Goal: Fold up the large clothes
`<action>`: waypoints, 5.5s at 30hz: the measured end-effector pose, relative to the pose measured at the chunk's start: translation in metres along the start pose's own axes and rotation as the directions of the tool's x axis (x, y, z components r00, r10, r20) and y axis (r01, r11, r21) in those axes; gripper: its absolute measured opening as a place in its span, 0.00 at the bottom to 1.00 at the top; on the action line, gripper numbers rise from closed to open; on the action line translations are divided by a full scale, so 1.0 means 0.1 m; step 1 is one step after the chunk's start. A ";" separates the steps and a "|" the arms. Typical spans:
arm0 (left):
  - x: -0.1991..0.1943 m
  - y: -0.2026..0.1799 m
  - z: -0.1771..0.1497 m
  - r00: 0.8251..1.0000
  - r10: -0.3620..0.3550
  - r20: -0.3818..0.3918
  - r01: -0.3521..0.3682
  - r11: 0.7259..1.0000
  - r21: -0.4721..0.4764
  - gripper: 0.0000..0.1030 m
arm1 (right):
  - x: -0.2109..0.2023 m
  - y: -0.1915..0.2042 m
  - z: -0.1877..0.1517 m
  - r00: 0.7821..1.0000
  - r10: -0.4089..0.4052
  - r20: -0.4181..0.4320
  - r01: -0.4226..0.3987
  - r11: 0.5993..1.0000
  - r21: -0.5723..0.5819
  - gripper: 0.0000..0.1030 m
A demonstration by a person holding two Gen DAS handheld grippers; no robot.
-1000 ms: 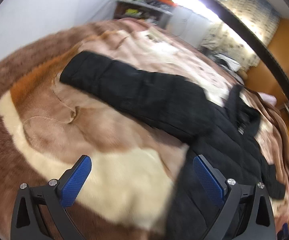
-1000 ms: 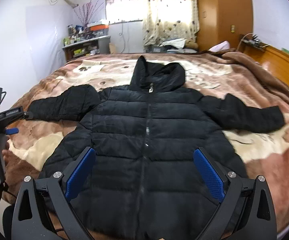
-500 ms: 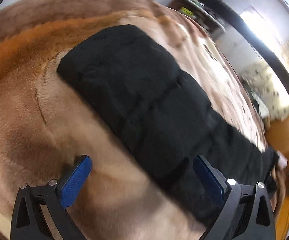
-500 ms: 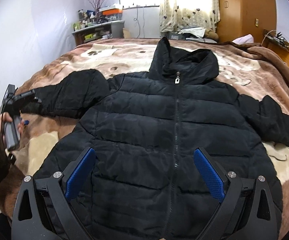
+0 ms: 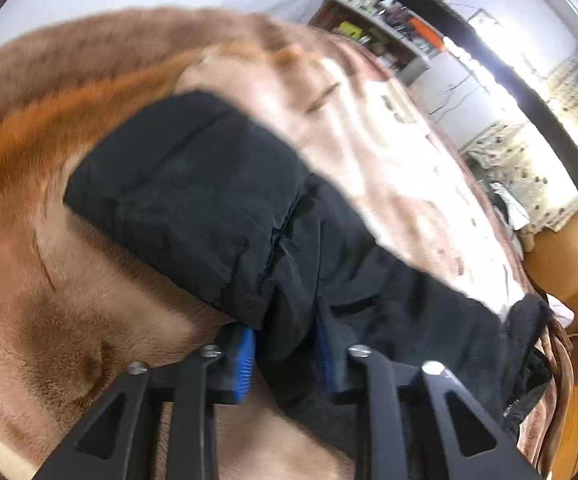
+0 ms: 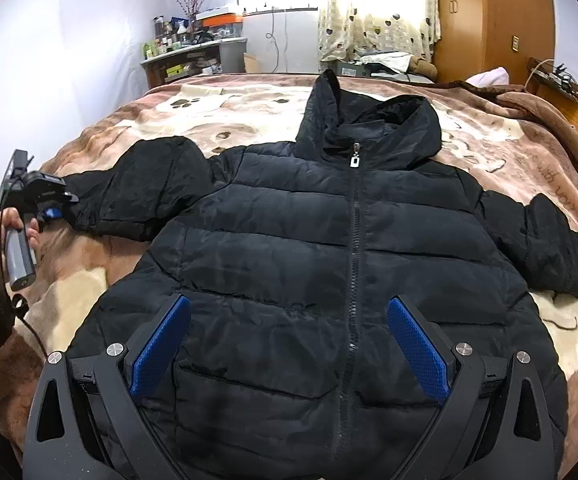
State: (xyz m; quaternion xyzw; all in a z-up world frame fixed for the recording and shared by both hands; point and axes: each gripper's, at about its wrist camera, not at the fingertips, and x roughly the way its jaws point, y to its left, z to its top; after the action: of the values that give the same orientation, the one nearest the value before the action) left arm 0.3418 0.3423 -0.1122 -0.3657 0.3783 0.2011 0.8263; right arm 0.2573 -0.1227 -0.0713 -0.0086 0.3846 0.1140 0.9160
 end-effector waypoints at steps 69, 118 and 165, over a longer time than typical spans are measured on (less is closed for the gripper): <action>-0.33 -2.95 -1.74 0.977 -0.036 -0.209 0.182 0.646 0.742 0.78 | 0.40 -1.84 0.46 0.999 -0.047 -0.026 0.052 0.973 0.225 0.96; -0.41 -3.06 -1.97 0.972 -0.062 -0.225 0.208 0.666 0.716 0.95 | -0.15 -3.74 0.24 0.972 -0.229 0.043 0.186 0.874 0.448 0.60; -0.15 -3.46 -3.16 0.910 -0.032 -0.413 0.329 0.661 0.674 0.95 | -0.47 -5.41 -0.23 0.875 -0.483 -0.020 0.391 0.683 0.617 0.07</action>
State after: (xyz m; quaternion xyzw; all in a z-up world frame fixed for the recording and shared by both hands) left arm 0.3921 -0.1232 -0.0854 -0.0726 0.5345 -0.1233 0.8330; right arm 0.3256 -0.6610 -0.0936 0.2004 0.3195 -0.2365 0.8954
